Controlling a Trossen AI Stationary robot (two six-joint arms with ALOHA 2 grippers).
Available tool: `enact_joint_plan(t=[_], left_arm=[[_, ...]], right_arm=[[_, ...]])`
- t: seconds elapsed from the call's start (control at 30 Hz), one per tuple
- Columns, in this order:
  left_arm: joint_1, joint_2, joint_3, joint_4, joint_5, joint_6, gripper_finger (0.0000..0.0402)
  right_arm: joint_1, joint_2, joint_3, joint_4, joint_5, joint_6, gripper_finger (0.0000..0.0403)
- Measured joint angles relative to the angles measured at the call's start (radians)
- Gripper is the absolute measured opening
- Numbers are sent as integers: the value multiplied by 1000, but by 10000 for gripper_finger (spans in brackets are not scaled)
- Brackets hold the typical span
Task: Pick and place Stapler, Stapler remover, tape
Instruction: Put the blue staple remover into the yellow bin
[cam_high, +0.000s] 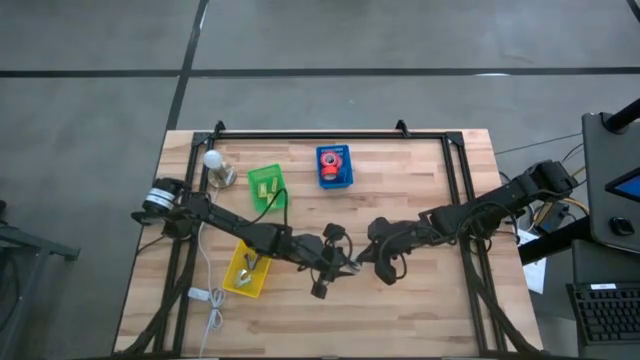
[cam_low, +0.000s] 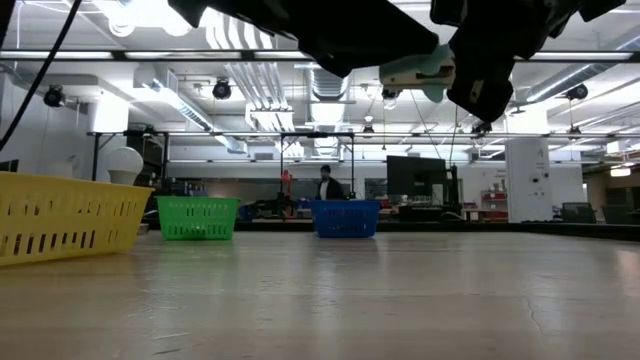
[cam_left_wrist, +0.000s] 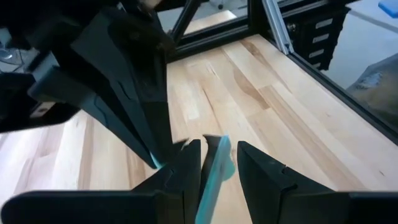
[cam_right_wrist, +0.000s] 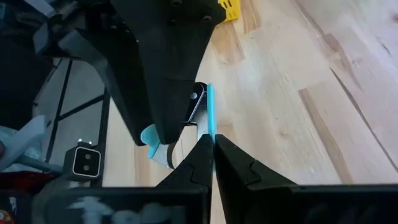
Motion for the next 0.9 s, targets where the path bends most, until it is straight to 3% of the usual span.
enact_joint_plan(t=[0.3,0.63,0.9], left_arm=[[1,0,0,1,-1,9,95],[5,0,0,-2,4,30,9],[5,-3,3,-12,5,32,5]], right_arm=[[0,0,0,0,0,0,8],[0,0,0,7,5,-6,8],[0,0,1,3,12,-50,9]])
